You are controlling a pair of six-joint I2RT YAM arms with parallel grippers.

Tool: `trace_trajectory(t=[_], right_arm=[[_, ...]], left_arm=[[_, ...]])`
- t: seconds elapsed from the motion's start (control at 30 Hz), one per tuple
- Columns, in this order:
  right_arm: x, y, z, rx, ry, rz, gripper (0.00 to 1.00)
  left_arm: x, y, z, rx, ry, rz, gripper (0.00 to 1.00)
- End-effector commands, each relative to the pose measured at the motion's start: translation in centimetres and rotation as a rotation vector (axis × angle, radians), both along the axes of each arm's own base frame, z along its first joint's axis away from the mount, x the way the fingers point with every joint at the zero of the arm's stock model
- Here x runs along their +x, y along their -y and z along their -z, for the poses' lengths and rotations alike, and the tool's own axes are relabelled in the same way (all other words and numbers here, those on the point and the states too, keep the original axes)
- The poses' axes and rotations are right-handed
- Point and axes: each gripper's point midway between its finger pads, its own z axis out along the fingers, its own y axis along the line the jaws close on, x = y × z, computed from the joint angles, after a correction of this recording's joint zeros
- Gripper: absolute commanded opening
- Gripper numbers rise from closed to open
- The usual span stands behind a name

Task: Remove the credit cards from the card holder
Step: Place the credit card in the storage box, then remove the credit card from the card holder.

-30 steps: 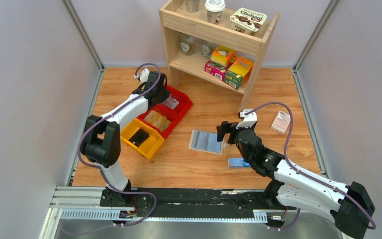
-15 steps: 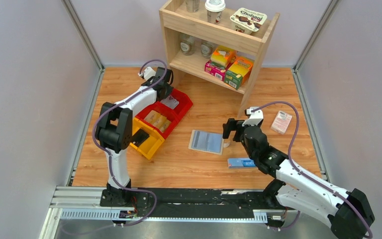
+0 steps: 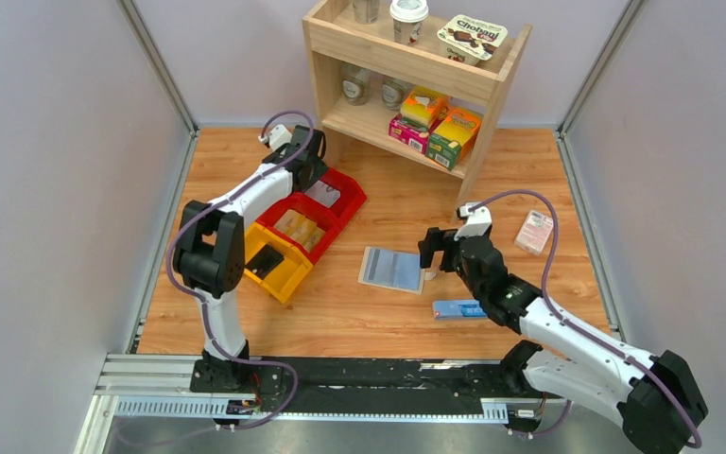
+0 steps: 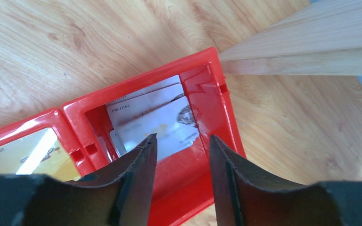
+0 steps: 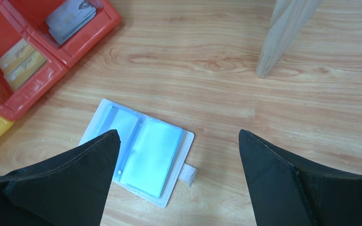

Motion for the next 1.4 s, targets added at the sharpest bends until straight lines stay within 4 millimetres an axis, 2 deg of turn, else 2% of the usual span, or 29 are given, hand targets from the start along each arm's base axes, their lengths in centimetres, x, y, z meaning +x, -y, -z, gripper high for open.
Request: trace_trajectory(t=[0.0,0.07,0.17,0.2,0.23,0.27,0.3,0.47,0.67,0.7,0.73,0.77,0.8,0.9,1.1,1.37], right_arm=[[0.3,-1.9,-1.5,0.014,0.010,-0.084,0.99],[0.4,-2.8,-1.7,0.020,-0.001,-0.120,0.97],[0.0,-4.0,-0.1,-0.013,-0.086,-0.183,0.94],[0.0,-4.4,0.3,-0.023,-0.112,-0.198,0.93],[-0.1,-4.9,0.7,-0.034,-0.136,-0.215,0.93],[-0.1,-5.3,1.2,-0.048,-0.160,-0.221,0.93],[-0.2,-5.7,1.8,-0.066,-0.190,-0.227,0.92],[0.0,-8.0,3.9,-0.144,-0.297,-0.244,0.92],[0.2,-11.3,5.4,-0.245,-0.360,-0.263,0.92],[0.1,-11.8,5.7,-0.259,-0.375,-0.259,0.92],[0.0,-12.3,6.1,-0.269,-0.390,-0.261,0.92],[0.0,-12.6,6.6,-0.286,-0.407,-0.258,0.92],[-0.1,-12.8,7.2,-0.305,-0.420,-0.248,0.93],[-0.1,-13.2,8.3,-0.353,-0.449,-0.222,0.93],[-0.1,-13.0,9.9,-0.391,-0.500,-0.187,0.91],[-0.6,-12.0,11.9,-0.449,-0.541,-0.175,0.88]], left_arm=[[-1.1,-1.2,-6.1,0.027,0.099,0.026,0.54],[-1.8,-1.3,-7.4,0.034,0.117,0.056,0.57],[-3.1,-1.3,-9.8,0.052,0.157,0.131,0.59],[-3.7,-1.0,-9.6,0.048,0.150,0.165,0.60],[-4.2,-1.0,-10.8,0.062,0.170,0.204,0.61],[-4.8,-0.6,-10.5,0.058,0.162,0.246,0.61],[-5.5,-0.8,-11.6,0.080,0.180,0.284,0.62],[-9.8,-0.5,-13.2,0.150,0.237,0.522,0.68],[-15.7,-2.8,-12.7,0.255,0.233,0.635,0.69],[-16.6,-3.1,-11.5,0.261,0.202,0.646,0.69],[-17.3,-3.3,-12.3,0.270,0.229,0.656,0.69],[-18.2,-3.3,-11.4,0.263,0.210,0.675,0.69],[-18.8,-3.4,-11.6,0.257,0.223,0.680,0.69],[-20.4,-3.1,-10.4,0.216,0.228,0.708,0.69],[-22.0,-1.9,-8.6,0.149,0.202,0.762,0.69],[-21.9,0.9,-7.6,0.130,0.181,0.852,0.69]])
